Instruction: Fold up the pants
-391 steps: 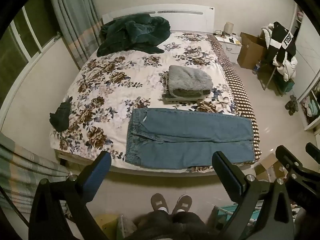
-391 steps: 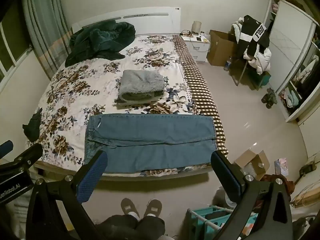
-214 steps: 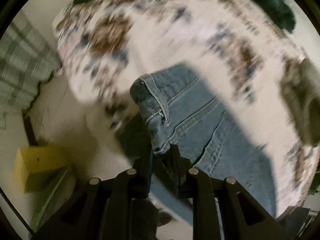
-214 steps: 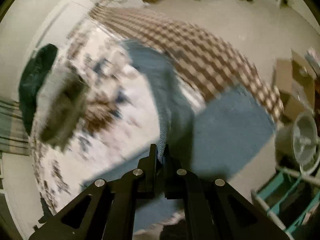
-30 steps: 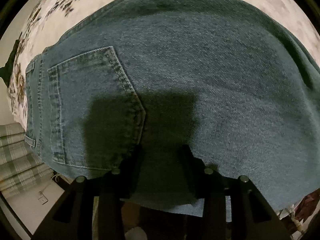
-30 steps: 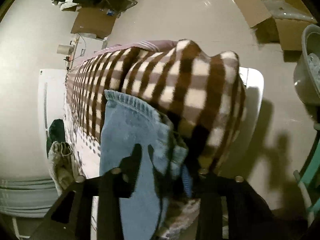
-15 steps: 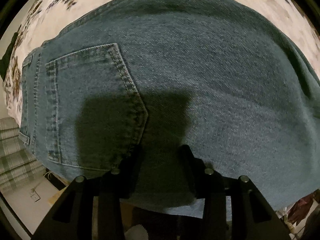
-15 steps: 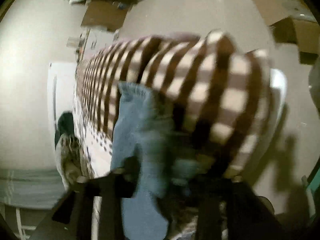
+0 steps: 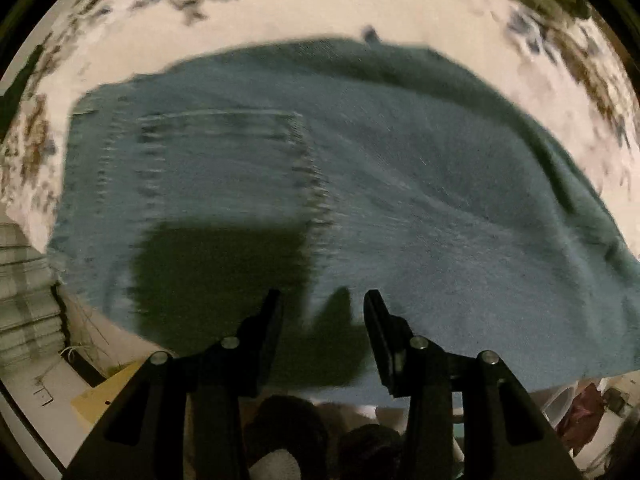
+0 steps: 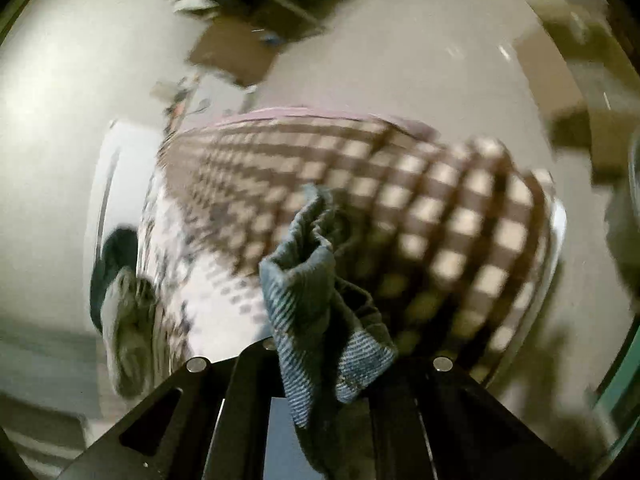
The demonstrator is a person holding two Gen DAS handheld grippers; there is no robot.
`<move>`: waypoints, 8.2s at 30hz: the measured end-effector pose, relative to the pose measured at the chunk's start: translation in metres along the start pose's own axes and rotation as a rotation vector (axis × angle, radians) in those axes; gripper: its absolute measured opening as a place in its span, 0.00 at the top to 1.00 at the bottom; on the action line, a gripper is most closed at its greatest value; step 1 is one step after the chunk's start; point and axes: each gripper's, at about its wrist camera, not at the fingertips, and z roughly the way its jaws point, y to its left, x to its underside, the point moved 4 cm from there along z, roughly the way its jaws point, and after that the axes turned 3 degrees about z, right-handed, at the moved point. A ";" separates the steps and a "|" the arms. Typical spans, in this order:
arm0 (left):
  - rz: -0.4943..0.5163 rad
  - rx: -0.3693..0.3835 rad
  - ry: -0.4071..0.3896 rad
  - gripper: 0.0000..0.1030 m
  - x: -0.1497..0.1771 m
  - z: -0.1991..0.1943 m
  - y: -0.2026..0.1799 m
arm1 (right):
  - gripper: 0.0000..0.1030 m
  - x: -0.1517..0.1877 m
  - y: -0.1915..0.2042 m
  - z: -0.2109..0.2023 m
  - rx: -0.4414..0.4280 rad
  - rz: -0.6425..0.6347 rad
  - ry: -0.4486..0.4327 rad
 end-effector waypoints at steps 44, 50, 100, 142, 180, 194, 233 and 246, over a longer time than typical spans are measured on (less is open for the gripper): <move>0.043 0.228 -0.074 0.21 -0.056 -0.012 0.023 | 0.23 0.396 0.171 0.066 0.127 -0.780 0.608; 0.181 0.117 -0.076 0.64 -0.063 0.025 -0.027 | 0.23 0.328 0.127 0.072 0.256 -0.608 0.524; -0.282 0.322 -0.096 0.83 0.005 -0.025 0.061 | 0.24 0.390 0.139 0.108 0.557 -0.890 0.690; -0.829 0.318 -0.534 0.72 0.018 0.006 0.248 | 0.23 0.424 0.211 0.106 0.532 -0.898 0.698; 0.074 0.348 -0.720 0.81 0.022 -0.176 -0.142 | 0.24 0.186 0.107 0.033 0.422 -0.671 0.589; 0.310 0.337 -0.356 0.33 0.044 -0.100 -0.262 | 0.19 0.081 0.030 -0.002 0.477 -0.580 0.555; -0.060 0.310 -0.063 0.04 -0.133 0.022 -0.074 | 0.61 0.103 0.043 0.090 0.224 -0.272 0.684; 0.029 0.255 -0.035 0.05 -0.044 -0.004 -0.076 | 0.19 0.133 -0.005 0.039 0.229 -0.127 0.819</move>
